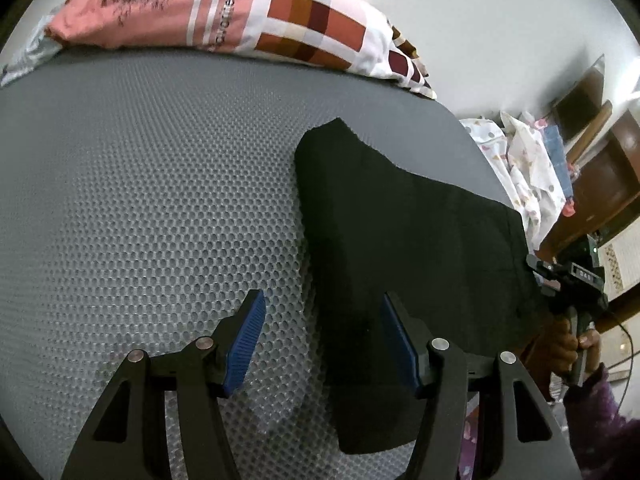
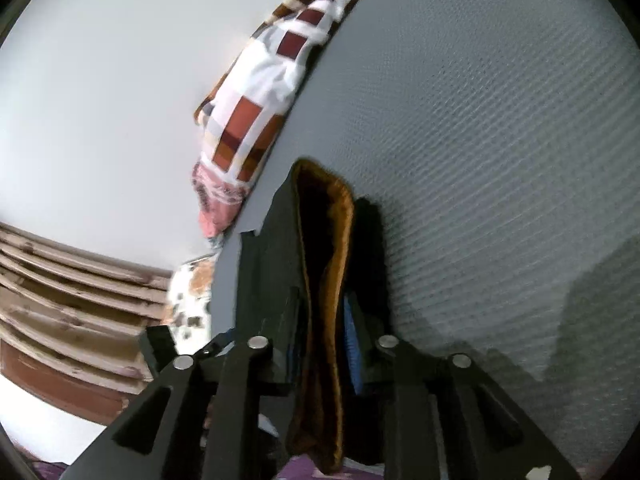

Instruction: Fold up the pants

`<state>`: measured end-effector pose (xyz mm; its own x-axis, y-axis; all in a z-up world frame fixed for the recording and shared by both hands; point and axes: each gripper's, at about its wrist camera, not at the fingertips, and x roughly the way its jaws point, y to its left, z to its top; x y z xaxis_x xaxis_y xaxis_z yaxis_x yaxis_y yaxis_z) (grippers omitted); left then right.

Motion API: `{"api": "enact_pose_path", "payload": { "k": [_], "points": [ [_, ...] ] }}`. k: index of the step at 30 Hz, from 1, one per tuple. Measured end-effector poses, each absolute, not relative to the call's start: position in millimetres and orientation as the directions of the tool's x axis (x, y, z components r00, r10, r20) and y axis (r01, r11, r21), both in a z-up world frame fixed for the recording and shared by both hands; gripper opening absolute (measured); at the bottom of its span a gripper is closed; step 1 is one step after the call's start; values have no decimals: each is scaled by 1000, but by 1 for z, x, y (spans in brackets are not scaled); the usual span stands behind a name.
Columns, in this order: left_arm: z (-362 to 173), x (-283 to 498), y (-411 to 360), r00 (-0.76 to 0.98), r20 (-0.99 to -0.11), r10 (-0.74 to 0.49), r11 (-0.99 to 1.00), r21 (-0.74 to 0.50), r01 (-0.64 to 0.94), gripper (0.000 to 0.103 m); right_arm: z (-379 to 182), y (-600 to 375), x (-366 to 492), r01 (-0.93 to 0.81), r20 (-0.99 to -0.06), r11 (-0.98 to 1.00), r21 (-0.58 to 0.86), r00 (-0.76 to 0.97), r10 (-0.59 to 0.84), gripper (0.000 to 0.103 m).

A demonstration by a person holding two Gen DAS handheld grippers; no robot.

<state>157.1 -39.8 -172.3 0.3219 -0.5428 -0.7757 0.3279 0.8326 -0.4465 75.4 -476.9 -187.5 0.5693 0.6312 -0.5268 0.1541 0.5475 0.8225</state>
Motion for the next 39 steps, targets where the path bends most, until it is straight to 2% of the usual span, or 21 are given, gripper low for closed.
{"api": "enact_pose_path", "payload": {
  "k": [1, 3, 6, 9, 12, 13, 14, 15, 17, 19, 21, 30, 34, 39],
  "points": [
    [-174, 160, -40, 312, -771, -556, 825, -463, 326, 60, -186, -479, 74, 156, -532, 553, 819, 568, 628, 39],
    [-181, 166, -42, 278, -769, -575, 811, -493, 315, 60, -186, -482, 73, 159, -528, 544, 824, 562, 636, 57],
    [-189, 174, -47, 239, -763, -601, 792, -527, 308, 61, -187, -479, 80, 161, -536, 549, 820, 552, 638, 59],
    [-188, 180, -52, 228, -746, -625, 771, -546, 328, 68, -192, -466, 90, 158, -552, 561, 813, 518, 654, 59],
    [-190, 185, -57, 197, -720, -666, 733, -581, 355, 68, -196, -452, 95, 130, -574, 595, 793, 488, 657, 56],
    [-190, 186, -60, 202, -719, -665, 733, -574, 365, 65, -196, -448, 97, 121, -583, 609, 784, 481, 655, 52],
    [-191, 186, -62, 203, -722, -662, 734, -567, 375, 57, -197, -447, 97, 121, -588, 615, 779, 480, 651, 39],
    [-193, 187, -66, 197, -730, -654, 738, -561, 376, 36, -199, -445, 98, 122, -587, 611, 782, 475, 656, 33],
    [-194, 186, -66, 217, -730, -648, 748, -555, 365, 32, -203, -442, 98, 118, -575, 601, 791, 479, 663, 30],
    [-193, 186, -59, 230, -714, -662, 741, -577, 344, 23, -203, -440, 98, 110, -562, 592, 798, 491, 666, 28],
    [-190, 186, -49, 252, -703, -665, 742, -585, 327, 20, -205, -436, 98, 106, -518, 545, 832, 502, 693, 26],
    [-160, 178, 69, 446, -692, -567, 816, -547, 188, 16, -205, -349, 149, 2, -401, 443, 896, 430, 809, 23],
    [-176, 161, 107, 466, -732, -497, 856, -503, 121, 16, -214, -306, 169, -38, -427, 470, 882, 360, 830, 23],
    [-191, 147, 118, 499, -697, -516, 830, -550, 91, 19, -214, -318, 162, 15, -459, 494, 869, 391, 797, 29]
  ]
}}
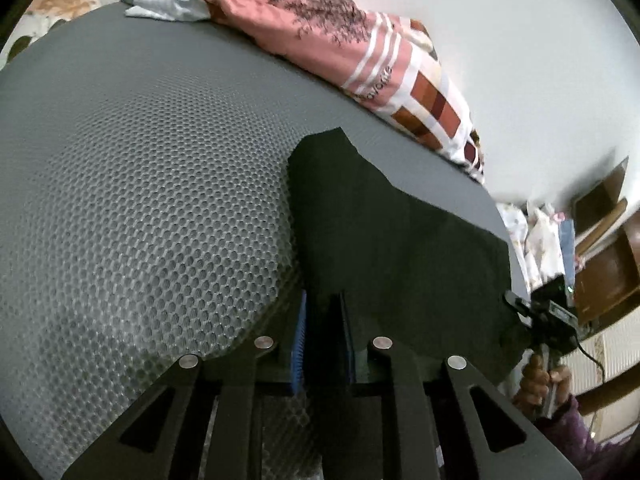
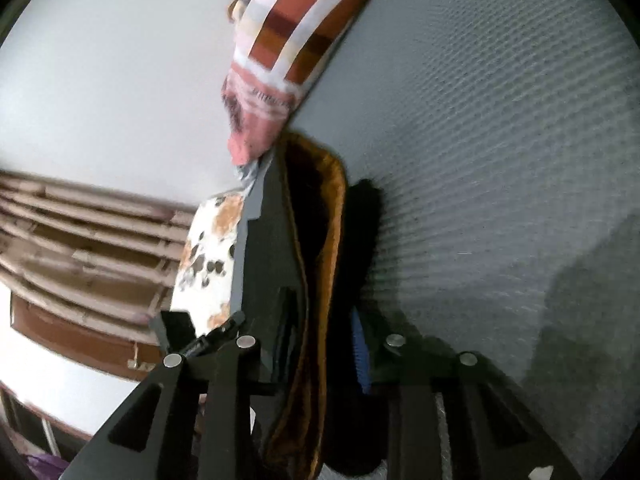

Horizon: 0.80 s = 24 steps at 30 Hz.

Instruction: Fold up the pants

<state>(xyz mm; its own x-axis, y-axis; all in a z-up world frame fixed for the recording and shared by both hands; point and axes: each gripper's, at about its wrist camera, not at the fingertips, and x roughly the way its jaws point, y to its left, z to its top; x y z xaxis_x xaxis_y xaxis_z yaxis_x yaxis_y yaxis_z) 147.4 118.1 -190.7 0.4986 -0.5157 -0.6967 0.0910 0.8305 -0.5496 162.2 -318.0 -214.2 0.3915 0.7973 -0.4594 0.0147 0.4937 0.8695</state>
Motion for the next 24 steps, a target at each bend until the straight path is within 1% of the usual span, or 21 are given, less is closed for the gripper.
{"api": "enact_pose_path", "payload": {
  "k": [2, 3, 4, 5, 7, 13, 16, 19, 20, 21, 24],
  "points": [
    [-193, 145, 117, 505, -689, -519, 824, -560, 84, 24, -201, -333, 153, 11, -450, 493, 870, 428, 784, 29],
    [-195, 145, 115, 502, -687, -525, 820, -565, 85, 30, -194, -339, 148, 8, -436, 483, 876, 441, 784, 29],
    [-197, 144, 113, 496, -694, -522, 825, -559, 86, 39, -184, -343, 139, -2, -409, 458, 889, 446, 796, 29],
    [-199, 144, 110, 490, -706, -511, 834, -545, 85, 43, -180, -342, 134, -4, -393, 440, 898, 441, 807, 29],
    [-198, 139, 108, 507, -686, -522, 825, -558, 93, 47, -175, -337, 121, 10, -392, 426, 904, 413, 822, 29],
    [-201, 130, 115, 529, -654, -540, 796, -602, 67, 50, -183, -328, 108, 51, -460, 482, 875, 397, 794, 29],
    [-201, 128, 117, 526, -650, -548, 788, -613, 62, 51, -187, -320, 114, 52, -460, 480, 876, 395, 796, 29],
    [-200, 128, 116, 525, -655, -544, 792, -607, 64, 51, -187, -313, 119, 54, -492, 513, 857, 382, 782, 28],
    [-199, 127, 116, 525, -656, -543, 793, -606, 63, 51, -186, -313, 120, 52, -494, 517, 855, 385, 779, 20],
    [-199, 127, 115, 525, -658, -541, 795, -604, 62, 51, -182, -312, 121, 39, -506, 535, 844, 390, 770, 7],
    [-197, 128, 112, 520, -668, -533, 804, -591, 66, 51, -173, -307, 121, 13, -524, 564, 825, 390, 757, 6]
  ]
}}
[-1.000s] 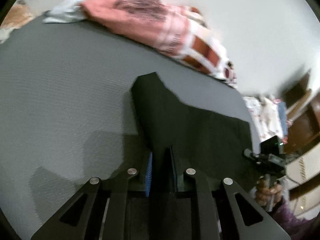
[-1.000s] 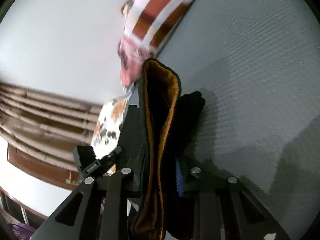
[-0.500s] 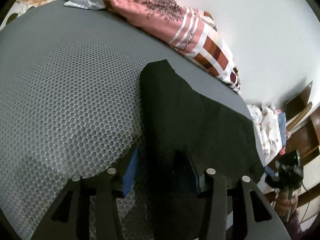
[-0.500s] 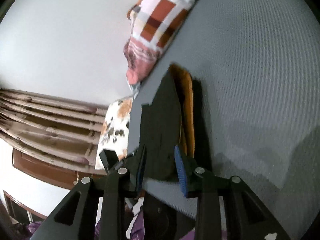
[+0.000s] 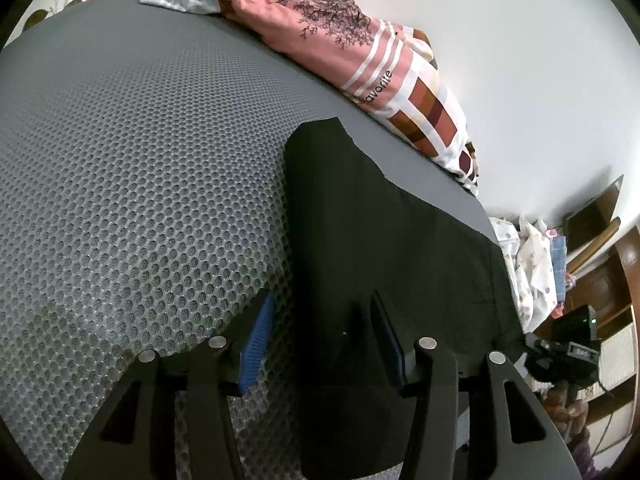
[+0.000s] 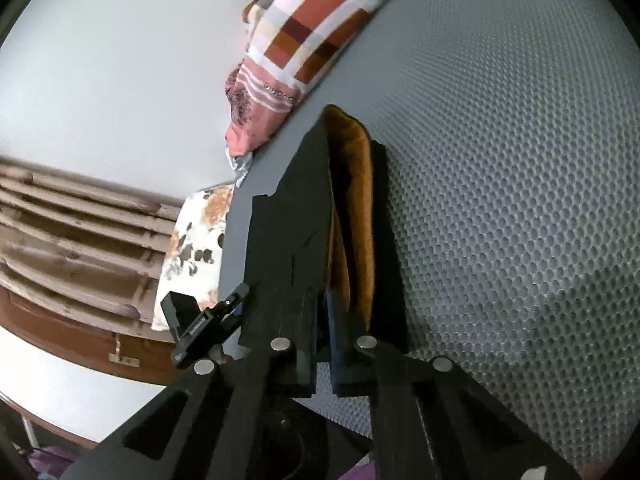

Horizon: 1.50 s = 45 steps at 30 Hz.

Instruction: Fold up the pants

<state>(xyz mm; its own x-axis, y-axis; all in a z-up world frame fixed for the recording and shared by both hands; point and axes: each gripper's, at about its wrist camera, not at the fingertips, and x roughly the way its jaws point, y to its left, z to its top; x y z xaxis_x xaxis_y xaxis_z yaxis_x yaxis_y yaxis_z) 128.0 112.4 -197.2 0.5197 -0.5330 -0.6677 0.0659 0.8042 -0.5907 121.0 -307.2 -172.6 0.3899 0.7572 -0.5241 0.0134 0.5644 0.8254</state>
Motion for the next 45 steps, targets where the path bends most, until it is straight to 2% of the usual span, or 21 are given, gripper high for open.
{"api": "enact_pose_path", "payload": {
  "k": [8, 11, 14, 22, 24, 28, 31, 32, 35, 39, 45],
  "points": [
    [-192, 131, 118, 518, -694, -499, 832, -552, 62, 53, -166, -309, 105, 46, -459, 484, 874, 403, 792, 5],
    [-196, 132, 125, 522, -696, -494, 829, -559, 39, 54, -190, -316, 98, 113, -502, 500, 858, 385, 774, 4],
    [-198, 132, 127, 526, -692, -494, 827, -560, 40, 54, -216, -327, 97, 178, -491, 459, 870, 387, 780, 3],
    [-198, 130, 118, 531, -700, -478, 847, -527, 68, 58, -208, -323, 101, 147, -523, 507, 849, 365, 770, 3],
    [-197, 130, 115, 528, -705, -474, 853, -515, 78, 59, -205, -321, 102, 124, -521, 514, 849, 368, 770, 8],
    [-197, 130, 112, 526, -710, -468, 860, -503, 85, 59, -194, -319, 107, 87, -551, 564, 821, 383, 742, 12],
    [-197, 130, 112, 522, -715, -465, 863, -496, 89, 59, -181, -316, 116, 44, -604, 645, 763, 403, 688, 31],
    [-198, 131, 112, 520, -718, -463, 865, -493, 90, 59, -178, -315, 119, 34, -621, 669, 742, 409, 669, 40],
    [-197, 133, 111, 514, -728, -453, 873, -480, 89, 59, -173, -310, 135, 8, -644, 708, 707, 420, 639, 47],
    [-198, 139, 113, 503, -737, -452, 875, -476, 89, 60, -174, -304, 156, -13, -658, 726, 687, 412, 630, 61],
    [-198, 152, 111, 482, -747, -457, 877, -468, 106, 60, -194, -296, 177, -13, -693, 743, 669, 353, 629, 61]
  ]
}}
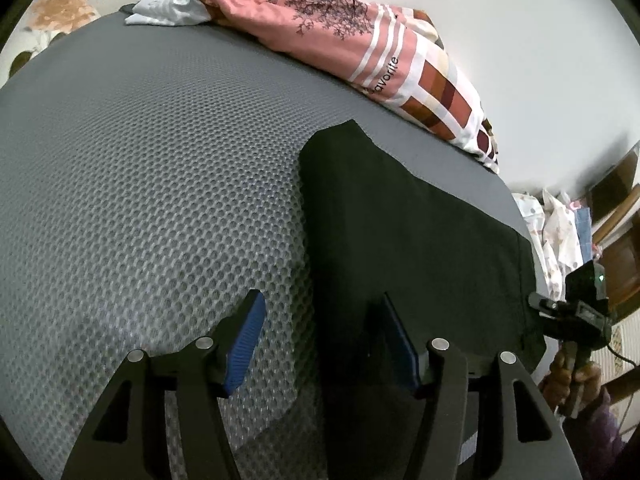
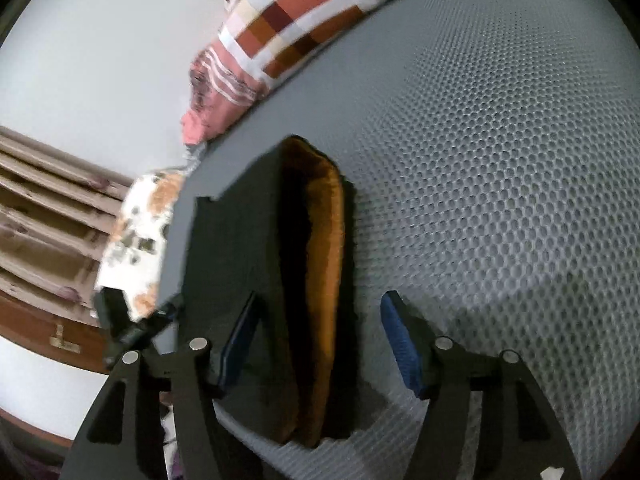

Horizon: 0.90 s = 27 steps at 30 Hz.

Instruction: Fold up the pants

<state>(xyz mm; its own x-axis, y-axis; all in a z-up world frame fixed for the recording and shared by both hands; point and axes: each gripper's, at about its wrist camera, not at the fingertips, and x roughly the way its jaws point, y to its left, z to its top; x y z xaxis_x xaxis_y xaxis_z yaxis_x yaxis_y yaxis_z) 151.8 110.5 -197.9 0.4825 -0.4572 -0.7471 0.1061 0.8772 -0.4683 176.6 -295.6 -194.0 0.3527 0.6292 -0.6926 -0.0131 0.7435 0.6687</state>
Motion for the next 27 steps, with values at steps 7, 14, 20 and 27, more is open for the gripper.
{"api": "enact_pose_path", "payload": {
  "k": [7, 14, 20, 27],
  "points": [
    [-197, 160, 94, 478, -777, -409, 911, -373, 174, 68, -198, -279, 188, -109, -651, 700, 705, 291, 701, 61],
    [-197, 158, 75, 491, -804, -336, 940, -254, 227, 75, -200, -279, 194, -156, -627, 678, 719, 275, 729, 55],
    [-197, 158, 71, 500, -810, -305, 948, -212, 235, 79, -200, -279, 193, -190, -627, 689, 699, 301, 719, 52],
    [-196, 159, 65, 517, -815, -261, 958, -151, 246, 85, -200, -275, 202, -188, -621, 685, 704, 305, 722, 52]
  ]
}}
